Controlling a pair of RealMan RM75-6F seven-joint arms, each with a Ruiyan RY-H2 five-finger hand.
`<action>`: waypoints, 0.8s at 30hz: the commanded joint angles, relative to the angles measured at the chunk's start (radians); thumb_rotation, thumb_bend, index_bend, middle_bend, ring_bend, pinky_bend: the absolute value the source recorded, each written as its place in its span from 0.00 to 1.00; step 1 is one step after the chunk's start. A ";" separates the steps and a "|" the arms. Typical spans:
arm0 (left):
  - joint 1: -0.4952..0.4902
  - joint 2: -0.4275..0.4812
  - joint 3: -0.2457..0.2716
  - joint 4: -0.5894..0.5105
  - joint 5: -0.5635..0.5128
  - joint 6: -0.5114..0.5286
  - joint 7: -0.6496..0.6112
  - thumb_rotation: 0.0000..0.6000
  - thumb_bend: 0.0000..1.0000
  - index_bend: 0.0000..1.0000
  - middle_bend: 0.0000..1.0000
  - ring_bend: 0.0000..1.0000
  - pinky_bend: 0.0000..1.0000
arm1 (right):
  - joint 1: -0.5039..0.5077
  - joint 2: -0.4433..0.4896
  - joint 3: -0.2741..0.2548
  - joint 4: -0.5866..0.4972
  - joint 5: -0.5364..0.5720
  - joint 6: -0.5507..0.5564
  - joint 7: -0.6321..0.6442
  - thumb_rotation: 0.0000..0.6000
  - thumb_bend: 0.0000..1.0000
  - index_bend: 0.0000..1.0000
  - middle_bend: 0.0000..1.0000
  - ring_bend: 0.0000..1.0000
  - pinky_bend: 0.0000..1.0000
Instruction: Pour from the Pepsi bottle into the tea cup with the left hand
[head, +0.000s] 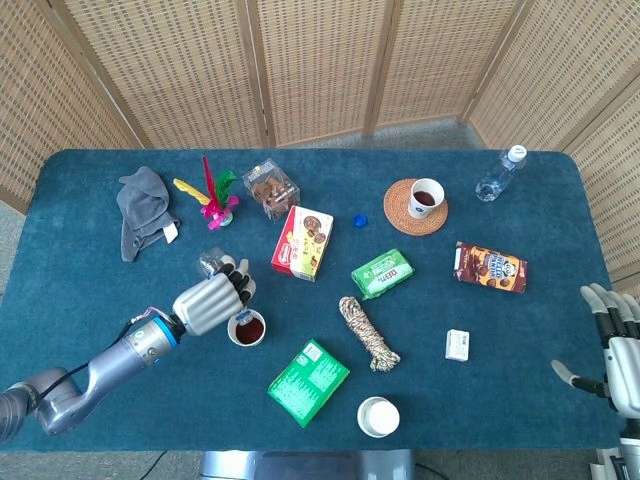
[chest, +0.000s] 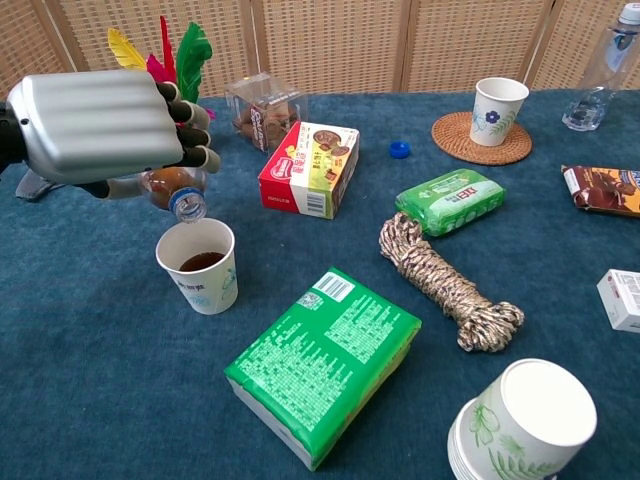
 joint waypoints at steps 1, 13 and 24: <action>0.000 0.001 0.005 0.001 0.002 -0.001 0.010 1.00 0.49 0.38 0.34 0.21 0.39 | 0.000 0.000 0.000 0.000 -0.001 0.000 0.001 1.00 0.08 0.00 0.00 0.00 0.00; -0.007 0.012 0.025 0.008 0.031 -0.005 0.063 1.00 0.49 0.38 0.34 0.21 0.39 | 0.000 0.000 0.000 0.001 0.000 -0.001 -0.001 1.00 0.08 0.00 0.00 0.00 0.00; -0.010 0.024 0.024 0.004 0.045 -0.001 0.108 1.00 0.49 0.37 0.34 0.21 0.40 | 0.000 0.000 0.000 0.000 -0.002 0.000 -0.001 1.00 0.08 0.00 0.00 0.00 0.00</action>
